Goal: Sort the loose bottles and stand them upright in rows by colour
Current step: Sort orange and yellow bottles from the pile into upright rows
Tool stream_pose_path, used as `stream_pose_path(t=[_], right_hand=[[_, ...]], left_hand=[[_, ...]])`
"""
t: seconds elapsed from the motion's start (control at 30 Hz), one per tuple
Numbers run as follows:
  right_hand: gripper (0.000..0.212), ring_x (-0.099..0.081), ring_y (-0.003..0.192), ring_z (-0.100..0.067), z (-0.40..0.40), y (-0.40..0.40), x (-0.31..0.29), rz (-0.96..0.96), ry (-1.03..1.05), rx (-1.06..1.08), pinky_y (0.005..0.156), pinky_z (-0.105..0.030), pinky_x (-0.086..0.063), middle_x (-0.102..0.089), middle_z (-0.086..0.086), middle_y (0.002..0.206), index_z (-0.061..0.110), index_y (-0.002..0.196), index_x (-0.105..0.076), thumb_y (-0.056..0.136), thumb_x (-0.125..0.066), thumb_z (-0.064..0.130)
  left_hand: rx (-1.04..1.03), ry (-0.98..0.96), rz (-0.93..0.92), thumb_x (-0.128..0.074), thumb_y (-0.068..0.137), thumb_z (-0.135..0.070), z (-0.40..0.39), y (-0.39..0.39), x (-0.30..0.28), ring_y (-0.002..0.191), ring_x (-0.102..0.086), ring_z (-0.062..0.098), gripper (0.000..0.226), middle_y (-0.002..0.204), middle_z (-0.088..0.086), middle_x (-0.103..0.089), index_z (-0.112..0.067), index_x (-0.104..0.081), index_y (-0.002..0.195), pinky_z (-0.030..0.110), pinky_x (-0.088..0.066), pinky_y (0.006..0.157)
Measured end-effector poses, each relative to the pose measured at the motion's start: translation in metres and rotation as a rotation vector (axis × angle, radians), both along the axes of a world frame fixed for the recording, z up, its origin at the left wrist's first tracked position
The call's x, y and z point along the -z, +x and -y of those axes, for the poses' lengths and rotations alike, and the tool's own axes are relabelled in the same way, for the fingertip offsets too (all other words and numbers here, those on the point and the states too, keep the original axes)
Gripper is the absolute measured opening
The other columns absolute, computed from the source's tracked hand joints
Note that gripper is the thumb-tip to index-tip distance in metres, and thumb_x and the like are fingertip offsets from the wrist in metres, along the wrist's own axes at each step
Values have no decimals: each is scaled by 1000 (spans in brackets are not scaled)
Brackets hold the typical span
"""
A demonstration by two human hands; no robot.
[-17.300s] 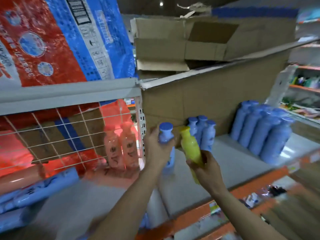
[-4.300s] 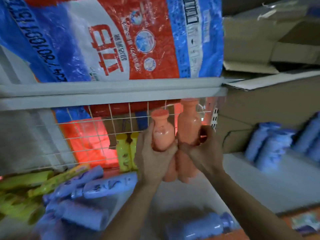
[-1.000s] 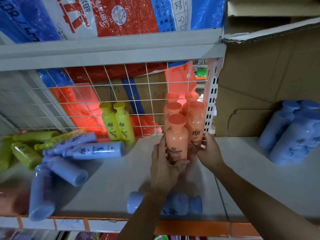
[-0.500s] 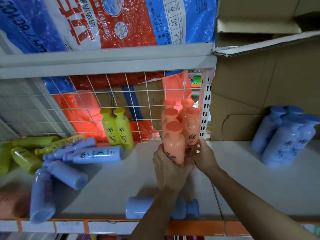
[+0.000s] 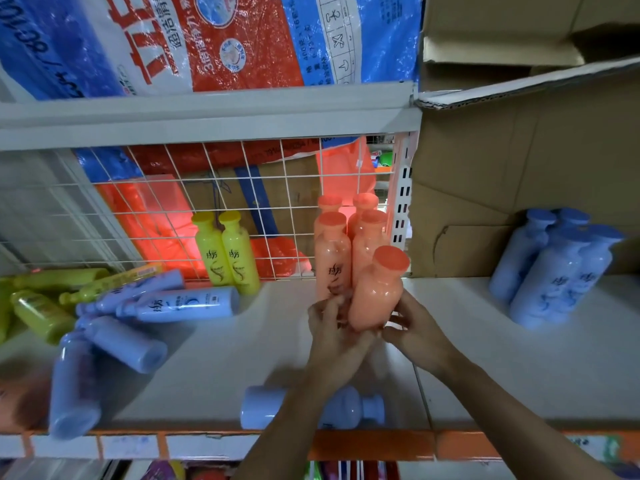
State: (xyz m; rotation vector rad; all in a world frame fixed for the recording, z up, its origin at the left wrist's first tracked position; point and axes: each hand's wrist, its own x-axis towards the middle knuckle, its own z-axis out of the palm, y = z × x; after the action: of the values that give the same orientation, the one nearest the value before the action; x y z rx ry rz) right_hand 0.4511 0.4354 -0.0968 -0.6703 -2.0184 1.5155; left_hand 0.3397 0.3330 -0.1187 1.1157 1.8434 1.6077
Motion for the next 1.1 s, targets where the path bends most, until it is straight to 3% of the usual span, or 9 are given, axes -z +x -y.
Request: stream_pose_path(t=[0.17,0.27,0.37,0.57,0.67,0.77,0.9,1.0,1.1], right_hand=[[63,-57,104,-5,3,-1,1,-12,33,27,78,-12,-49,-58,3,115,27,120,-44,72,-78,4],[54,-57,97,-1,6,-6,3,-12,238,188,77,-16,-49,-56,11,105,27,109,-47,69,-80,12],[63,-57,101,-13,-1,-7,7,93,240,386,84,-36,-53,-51,2,110,20,115,-44,65,-82,29],[68,-61,100,-20,-2,-16,9,132,185,344,83,-47,-53,-58,1,112,27,116,-37,65,-82,32],[68,-61,99,-18,-1,-16,9,93,148,365,81,-40,-54,-59,3,110,23,119,-38,68,-82,27],[63,-58,87,-3,-2,-14,7,67,83,329,66,-15,-47,-56,8,101,20,117,-40,70,-81,19],[60,-55,79,9,-2,-15,12,34,70,319,60,-11,-44,-55,17,95,15,118,-40,73,-79,11],[56,-60,81,13,0,-15,16,24,96,326,61,-8,-49,-57,14,96,16,110,-42,70,-81,10],[75,-59,103,-12,1,-12,21,53,142,400,82,-33,-55,-57,-1,112,17,115,-47,57,-88,41]], left_hand=[[-43,94,22,-62,83,-12,-5,-11,-3,99,-60,-5,41,113,-10,-63,-33,-51,116,10,-47,83],[-90,80,-80,-63,82,-7,-2,-24,0,101,-60,2,40,111,-12,-63,-37,-54,107,9,-45,82],[-186,59,-148,-62,82,-2,5,-38,9,100,-59,11,44,110,-13,-60,-41,-54,98,21,-47,81],[-232,-70,-220,-62,81,-6,20,-58,22,99,-58,11,33,106,-13,-61,-35,-60,97,32,-51,82],[-124,-118,-199,-63,81,-6,26,-61,12,89,-62,10,27,90,-13,-67,-32,-64,87,28,-50,76],[212,-252,-119,-74,80,-11,38,-56,-11,81,-63,6,19,84,-10,-66,-25,-67,90,18,-49,73],[686,-794,-336,-82,72,-36,49,-38,-33,102,-54,-2,58,115,-11,-59,-24,-58,123,17,-45,89],[613,-857,-521,-84,67,-36,50,-35,-24,118,-51,15,74,132,-8,-53,-29,-51,132,31,-44,99],[418,-684,-572,-84,64,-40,48,-43,-16,110,-57,11,67,120,-12,-61,-31,-57,125,22,-45,93]])
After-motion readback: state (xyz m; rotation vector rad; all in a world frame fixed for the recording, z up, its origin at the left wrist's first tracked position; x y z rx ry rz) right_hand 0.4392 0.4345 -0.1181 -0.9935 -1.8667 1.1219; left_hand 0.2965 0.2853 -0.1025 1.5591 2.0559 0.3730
